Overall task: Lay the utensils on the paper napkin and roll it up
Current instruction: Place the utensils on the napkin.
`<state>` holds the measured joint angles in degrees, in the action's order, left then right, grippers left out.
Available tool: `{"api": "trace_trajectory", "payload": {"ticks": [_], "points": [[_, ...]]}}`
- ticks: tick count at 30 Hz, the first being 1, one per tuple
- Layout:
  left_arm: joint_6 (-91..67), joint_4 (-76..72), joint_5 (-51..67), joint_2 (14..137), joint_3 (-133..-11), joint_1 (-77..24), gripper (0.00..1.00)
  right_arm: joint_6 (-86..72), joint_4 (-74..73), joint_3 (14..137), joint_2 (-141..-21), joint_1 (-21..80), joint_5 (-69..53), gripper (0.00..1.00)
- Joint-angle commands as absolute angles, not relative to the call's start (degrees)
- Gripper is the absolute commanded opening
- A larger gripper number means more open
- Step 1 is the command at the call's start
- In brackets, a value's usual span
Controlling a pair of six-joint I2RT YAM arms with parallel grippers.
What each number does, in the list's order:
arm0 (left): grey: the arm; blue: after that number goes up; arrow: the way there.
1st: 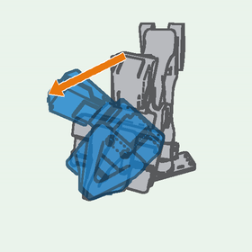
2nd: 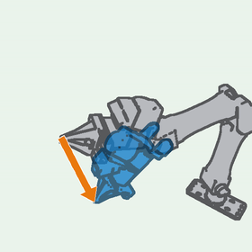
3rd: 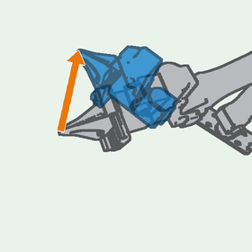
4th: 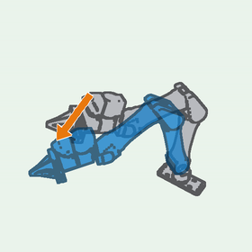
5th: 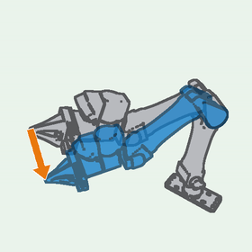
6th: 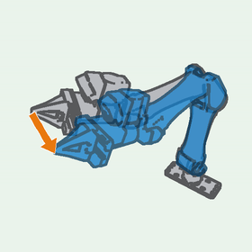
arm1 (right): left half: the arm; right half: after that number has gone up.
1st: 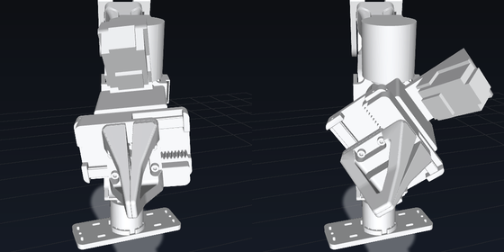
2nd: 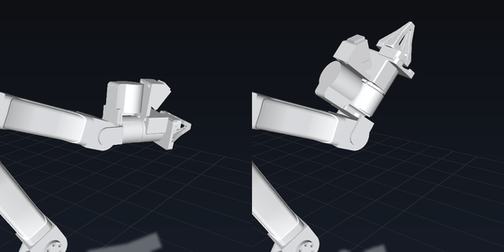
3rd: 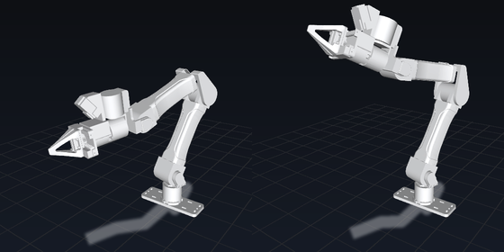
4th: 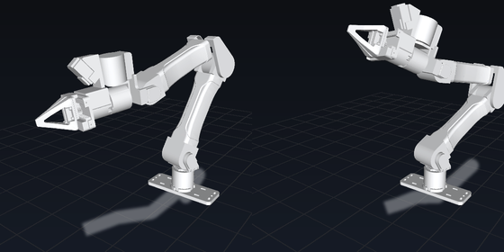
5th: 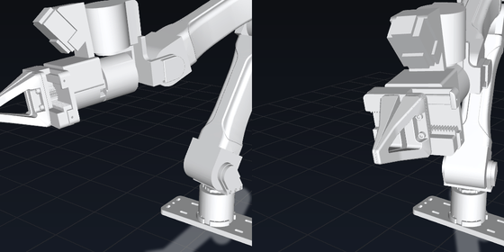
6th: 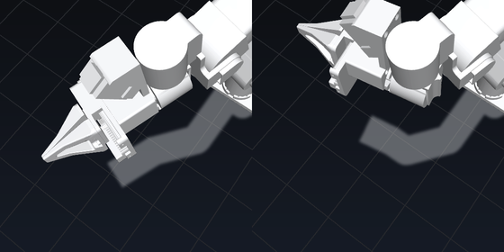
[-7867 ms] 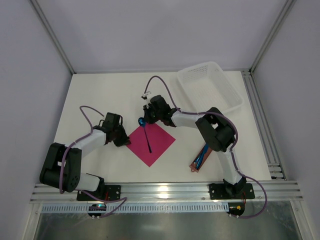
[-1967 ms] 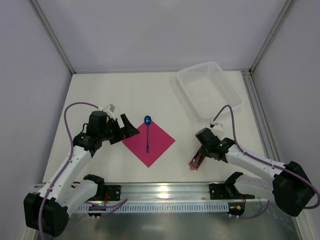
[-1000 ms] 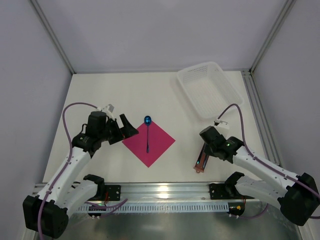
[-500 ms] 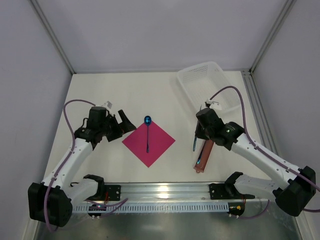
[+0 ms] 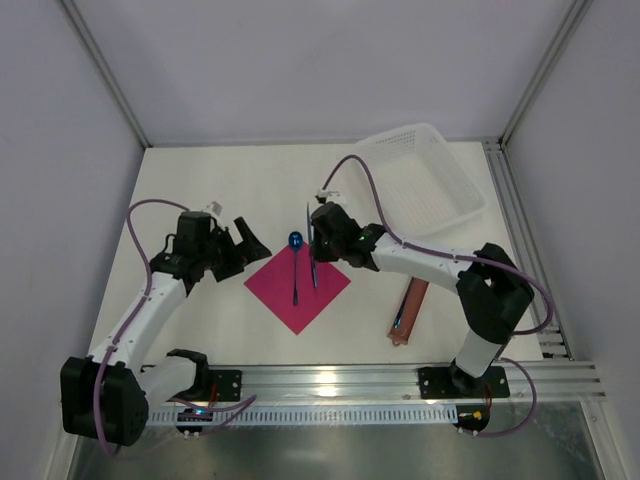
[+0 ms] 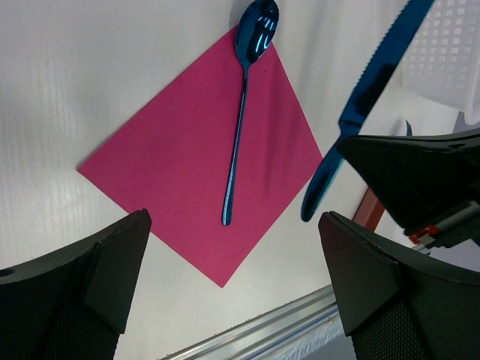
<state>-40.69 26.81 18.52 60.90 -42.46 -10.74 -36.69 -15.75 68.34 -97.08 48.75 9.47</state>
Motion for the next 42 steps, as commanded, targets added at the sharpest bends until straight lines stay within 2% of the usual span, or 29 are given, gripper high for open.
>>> {"api": "trace_trajectory", "payload": {"ticks": [1, 12, 37, 42], "points": [[-41.5, 24.2, 19.6, 62.0, -42.1, -10.4, 1.0, -35.3, -5.1, 71.1, -98.7, 50.7, 7.7, 0.04], [-41.6, 23.5, 19.6, 62.8, -40.9, -10.5, 0.99, -41.0, -3.5, 70.3, -104.8, 52.7, 9.4, 0.04], [-40.8, 25.0, 18.9, 62.1, -41.0, -10.5, 0.98, -46.0, -1.1, 66.3, -109.5, 52.8, 11.2, 0.04], [-40.8, 25.2, 18.8, 62.0, -41.0, -10.5, 0.99, -46.3, -1.0, 65.7, -109.8, 52.8, 11.6, 0.11]]}}
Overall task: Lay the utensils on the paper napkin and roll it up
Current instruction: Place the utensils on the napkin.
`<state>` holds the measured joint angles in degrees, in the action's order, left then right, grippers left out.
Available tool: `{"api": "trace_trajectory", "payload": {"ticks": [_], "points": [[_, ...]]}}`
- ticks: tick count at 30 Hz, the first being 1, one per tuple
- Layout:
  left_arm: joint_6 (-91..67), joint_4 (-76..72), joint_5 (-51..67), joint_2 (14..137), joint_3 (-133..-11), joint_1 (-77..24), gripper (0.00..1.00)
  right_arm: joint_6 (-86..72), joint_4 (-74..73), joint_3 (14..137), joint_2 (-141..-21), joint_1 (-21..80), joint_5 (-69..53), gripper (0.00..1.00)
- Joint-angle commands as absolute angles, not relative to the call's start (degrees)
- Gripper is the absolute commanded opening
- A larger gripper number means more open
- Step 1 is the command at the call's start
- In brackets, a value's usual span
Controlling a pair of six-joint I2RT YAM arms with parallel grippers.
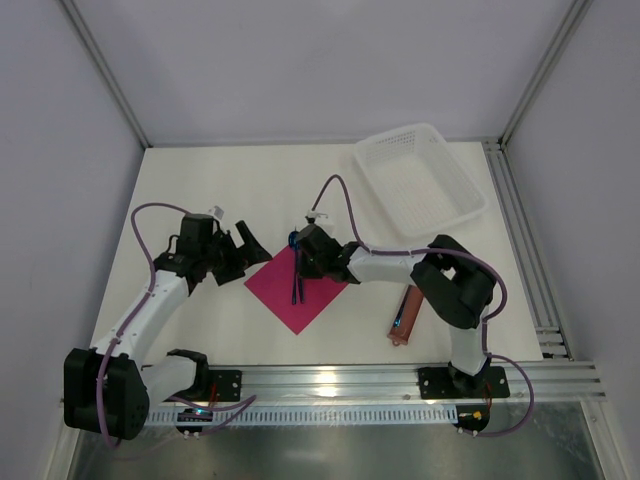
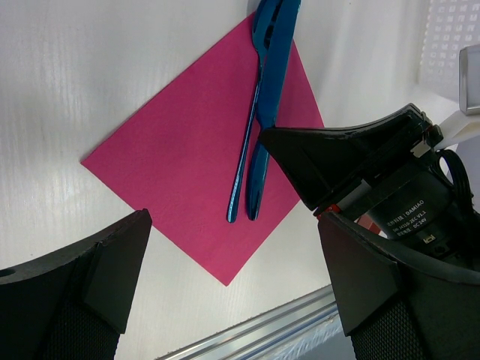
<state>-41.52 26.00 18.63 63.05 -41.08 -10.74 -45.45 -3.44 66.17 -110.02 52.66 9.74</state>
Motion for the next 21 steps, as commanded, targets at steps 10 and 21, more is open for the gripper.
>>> {"api": "trace_trajectory", "payload": {"ticks": [10, 21], "points": [[-40.9, 25.7, 18.7, 61.4, -41.0, -10.4, 0.99, -46.8, -2.4, 65.4, -108.5, 52.8, 12.5, 0.22], [-40.0, 26.2, 18.8, 61.4, -42.1, -10.4, 0.98, -47.5, -9.8, 65.7, -100.4, 52.5, 15.0, 0.35]]}}
